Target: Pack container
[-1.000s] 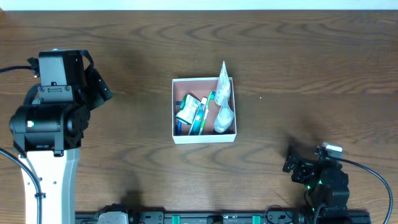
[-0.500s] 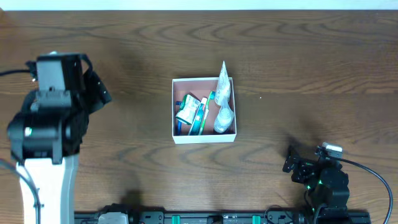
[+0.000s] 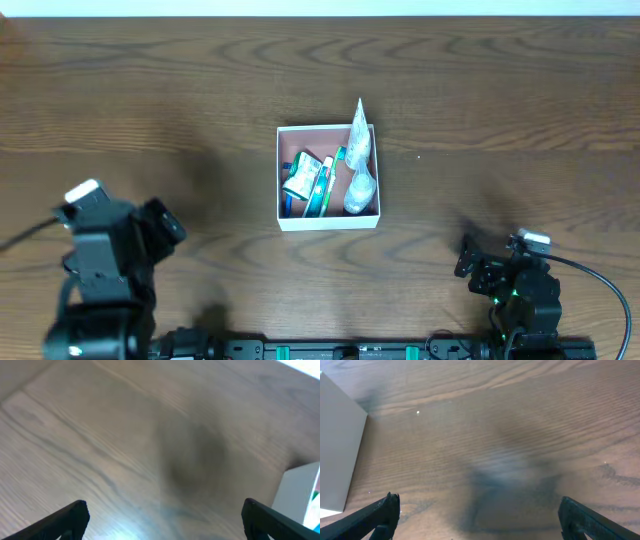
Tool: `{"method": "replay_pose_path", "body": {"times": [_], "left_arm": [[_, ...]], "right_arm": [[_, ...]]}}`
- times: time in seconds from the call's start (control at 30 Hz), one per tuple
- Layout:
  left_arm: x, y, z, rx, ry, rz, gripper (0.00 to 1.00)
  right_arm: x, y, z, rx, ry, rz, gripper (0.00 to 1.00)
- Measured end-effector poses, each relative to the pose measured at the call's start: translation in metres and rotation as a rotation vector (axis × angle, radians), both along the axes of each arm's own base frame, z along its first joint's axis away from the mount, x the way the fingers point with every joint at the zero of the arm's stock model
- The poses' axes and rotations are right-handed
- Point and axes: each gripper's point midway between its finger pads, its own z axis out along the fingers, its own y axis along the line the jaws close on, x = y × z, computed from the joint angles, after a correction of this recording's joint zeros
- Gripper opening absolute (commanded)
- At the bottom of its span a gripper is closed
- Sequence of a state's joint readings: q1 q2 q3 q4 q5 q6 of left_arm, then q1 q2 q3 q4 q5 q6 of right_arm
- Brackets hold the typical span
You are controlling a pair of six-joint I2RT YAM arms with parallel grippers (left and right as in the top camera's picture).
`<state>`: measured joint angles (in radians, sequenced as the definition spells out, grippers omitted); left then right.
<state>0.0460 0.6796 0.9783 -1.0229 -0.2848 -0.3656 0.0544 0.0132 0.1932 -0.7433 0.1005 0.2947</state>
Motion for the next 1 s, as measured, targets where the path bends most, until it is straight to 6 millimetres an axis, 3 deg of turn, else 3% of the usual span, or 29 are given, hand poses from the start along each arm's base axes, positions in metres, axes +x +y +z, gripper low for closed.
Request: {"method": "replay_pose_path", "body": {"times": [0.3, 0.63, 1.0], "left_arm": [[-0.015, -0.011, -0.075, -0.062, -0.044, -0.038, 0.98], [-0.031, -0.022, -0.144, -0.11, 0.009, -0.076, 0.98], [-0.032, -0.026, -0.177, -0.126, 0.016, -0.091, 0.98]], "right_arm": [[0.0, 0.0, 0.0, 0.0, -0.001, 0.0, 0.99], [0.0, 0.0, 0.0, 0.0, -0.001, 0.0, 0.99], [0.0, 0.0, 0.0, 0.0, -0.001, 0.0, 0.99]]}}
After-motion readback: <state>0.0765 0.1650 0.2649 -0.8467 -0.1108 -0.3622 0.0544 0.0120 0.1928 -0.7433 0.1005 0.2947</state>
